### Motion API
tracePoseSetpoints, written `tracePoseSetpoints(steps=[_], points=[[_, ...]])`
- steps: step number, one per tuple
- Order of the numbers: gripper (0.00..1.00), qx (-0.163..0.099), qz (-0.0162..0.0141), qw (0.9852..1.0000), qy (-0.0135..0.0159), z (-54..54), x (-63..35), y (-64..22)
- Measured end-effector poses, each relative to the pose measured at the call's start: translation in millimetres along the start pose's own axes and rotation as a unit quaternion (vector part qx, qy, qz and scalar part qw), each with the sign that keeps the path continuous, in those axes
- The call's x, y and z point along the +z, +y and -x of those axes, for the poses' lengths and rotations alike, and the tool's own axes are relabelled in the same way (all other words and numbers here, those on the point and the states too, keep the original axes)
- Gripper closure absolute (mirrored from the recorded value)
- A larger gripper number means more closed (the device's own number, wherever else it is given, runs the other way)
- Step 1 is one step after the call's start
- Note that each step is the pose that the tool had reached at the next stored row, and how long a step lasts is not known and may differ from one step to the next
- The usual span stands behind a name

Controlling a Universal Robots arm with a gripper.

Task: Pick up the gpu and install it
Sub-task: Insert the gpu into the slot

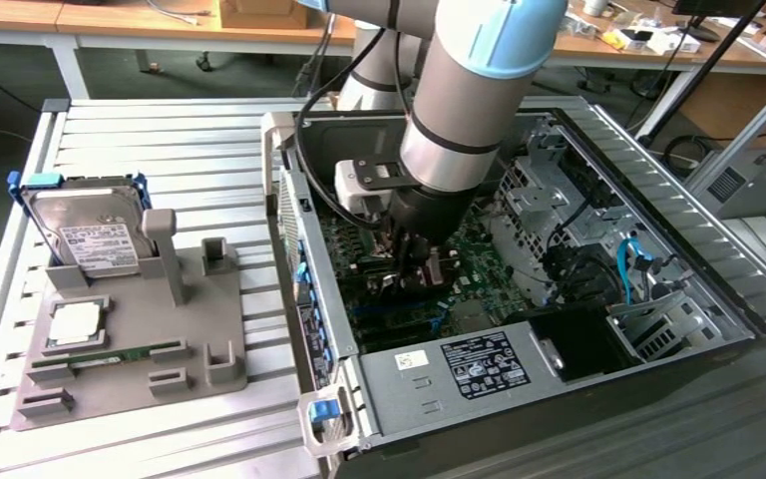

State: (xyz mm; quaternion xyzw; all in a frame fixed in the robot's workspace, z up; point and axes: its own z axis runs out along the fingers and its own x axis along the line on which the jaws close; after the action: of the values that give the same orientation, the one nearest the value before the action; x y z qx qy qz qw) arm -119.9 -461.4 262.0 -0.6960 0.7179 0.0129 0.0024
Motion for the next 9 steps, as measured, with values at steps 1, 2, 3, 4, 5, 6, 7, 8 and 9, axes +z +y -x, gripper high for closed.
tracePoseSetpoints(steps=[1,2,3,4,5,6,7,8,9], points=[[0.73,0.001,0.0002,1.0,0.0003,0.0,0.3,0.4],[0.73,0.001,0.0002,1.0,0.0003,0.0,0.3,0.4],[0.73,0.001,0.0002,1.0,0.0002,0.0,0.4,0.5],[0.73,0.001,0.0,1.0,0.0001,0.1,0.6,0.8],[0.73,0.001,-0.0002,1.0,0.0,0.1,0.6,1.2],[0.73,0.001,-0.0006,1.0,0.0,0.1,0.5,1.6],[0.73,0.001,-0.0011,1.0,-0.0001,0.1,0.2,2.1],[0.73,0.001,-0.0017,1.0,-0.0004,0.1,-0.3,2.5],[0.73,0.001,-0.002,1.0,-0.0005,0.1,-0.7,2.6]])
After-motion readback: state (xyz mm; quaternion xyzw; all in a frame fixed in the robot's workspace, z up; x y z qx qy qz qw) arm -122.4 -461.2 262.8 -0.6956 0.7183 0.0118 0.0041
